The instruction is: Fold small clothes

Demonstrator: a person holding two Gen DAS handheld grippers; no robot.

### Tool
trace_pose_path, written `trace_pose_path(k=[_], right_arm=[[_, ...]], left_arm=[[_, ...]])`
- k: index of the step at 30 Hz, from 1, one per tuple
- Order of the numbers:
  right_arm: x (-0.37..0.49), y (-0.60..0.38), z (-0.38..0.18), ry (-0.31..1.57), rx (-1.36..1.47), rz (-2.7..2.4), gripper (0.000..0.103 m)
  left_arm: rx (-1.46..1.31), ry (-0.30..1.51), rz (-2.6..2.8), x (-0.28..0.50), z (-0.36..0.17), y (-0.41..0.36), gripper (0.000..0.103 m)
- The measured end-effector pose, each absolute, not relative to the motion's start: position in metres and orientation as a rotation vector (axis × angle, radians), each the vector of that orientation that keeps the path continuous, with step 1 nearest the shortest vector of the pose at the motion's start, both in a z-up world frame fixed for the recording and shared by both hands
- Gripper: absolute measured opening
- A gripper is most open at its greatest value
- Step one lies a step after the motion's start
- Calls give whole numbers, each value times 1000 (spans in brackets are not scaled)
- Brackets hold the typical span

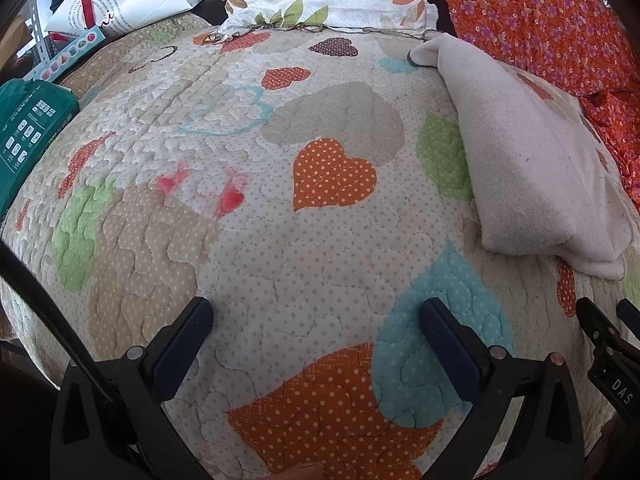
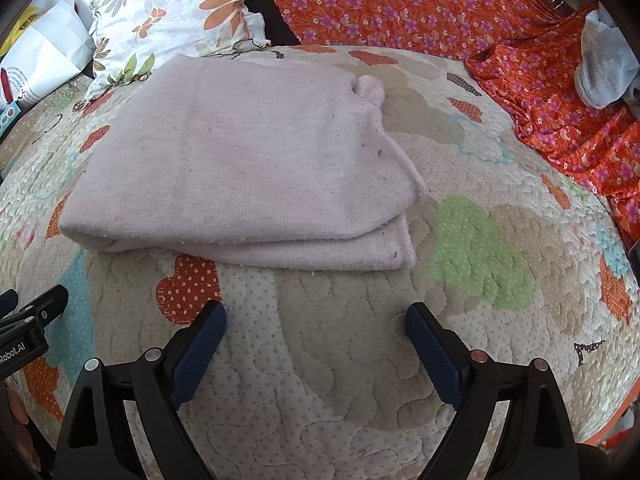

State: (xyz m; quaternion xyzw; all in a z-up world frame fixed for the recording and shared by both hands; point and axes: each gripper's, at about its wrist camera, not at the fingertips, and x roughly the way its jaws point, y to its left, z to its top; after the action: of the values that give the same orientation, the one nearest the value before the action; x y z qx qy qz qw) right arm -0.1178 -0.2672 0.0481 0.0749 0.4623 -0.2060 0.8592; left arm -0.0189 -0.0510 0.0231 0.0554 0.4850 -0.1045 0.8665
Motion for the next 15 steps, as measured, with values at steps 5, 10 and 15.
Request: trace_pose_path(k=[5,10,15], right_arm=[[-118,-268,48,971,157,-432,94],[-118,-268,48,970,157,-432,94],[-118,-268,48,971,157,-432,94]], left_arm=[[115,1013,-215,-19,24,-52,103],[115,1013,-215,-19,23,-52,103],[114,1013,-215,-19,24,-52,103]])
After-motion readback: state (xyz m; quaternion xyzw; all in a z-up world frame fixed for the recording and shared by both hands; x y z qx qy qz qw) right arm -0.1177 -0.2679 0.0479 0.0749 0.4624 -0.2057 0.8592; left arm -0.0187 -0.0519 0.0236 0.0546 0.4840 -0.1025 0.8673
